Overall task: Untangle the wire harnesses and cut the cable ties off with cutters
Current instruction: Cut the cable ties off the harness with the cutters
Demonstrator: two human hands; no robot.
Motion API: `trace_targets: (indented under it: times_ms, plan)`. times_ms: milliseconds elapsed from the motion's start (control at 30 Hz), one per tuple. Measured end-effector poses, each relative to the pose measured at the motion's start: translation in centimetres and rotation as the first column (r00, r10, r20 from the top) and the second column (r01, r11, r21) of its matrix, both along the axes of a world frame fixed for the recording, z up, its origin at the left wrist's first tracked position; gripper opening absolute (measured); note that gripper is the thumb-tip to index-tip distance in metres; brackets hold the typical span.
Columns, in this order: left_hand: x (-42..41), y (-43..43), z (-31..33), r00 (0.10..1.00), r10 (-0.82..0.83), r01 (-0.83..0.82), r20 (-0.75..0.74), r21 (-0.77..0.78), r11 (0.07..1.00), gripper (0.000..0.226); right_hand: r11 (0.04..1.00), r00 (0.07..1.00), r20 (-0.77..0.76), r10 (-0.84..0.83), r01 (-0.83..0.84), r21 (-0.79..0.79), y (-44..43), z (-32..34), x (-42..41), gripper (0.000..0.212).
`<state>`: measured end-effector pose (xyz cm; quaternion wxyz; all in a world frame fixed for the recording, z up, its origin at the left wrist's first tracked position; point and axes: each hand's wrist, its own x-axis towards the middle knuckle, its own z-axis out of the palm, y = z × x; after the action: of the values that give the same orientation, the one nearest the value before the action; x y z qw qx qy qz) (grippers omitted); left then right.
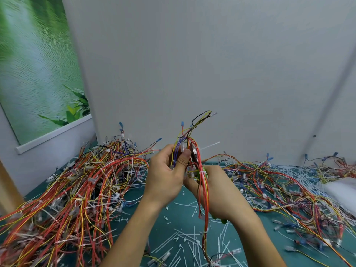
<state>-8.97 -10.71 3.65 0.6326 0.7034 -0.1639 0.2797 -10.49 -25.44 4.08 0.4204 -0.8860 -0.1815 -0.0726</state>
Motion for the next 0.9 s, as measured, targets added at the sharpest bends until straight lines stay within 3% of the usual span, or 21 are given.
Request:
trace_targets:
  times_ms: [900]
  plan:
    - [-0.17,-0.48,-0.23,0.998,0.041,-0.037,0.042,-0.073,0.997,0.021,0.995,0.998,0.017,0.057,-0.055,-0.081,0.14,0.89,-0.82,0.042]
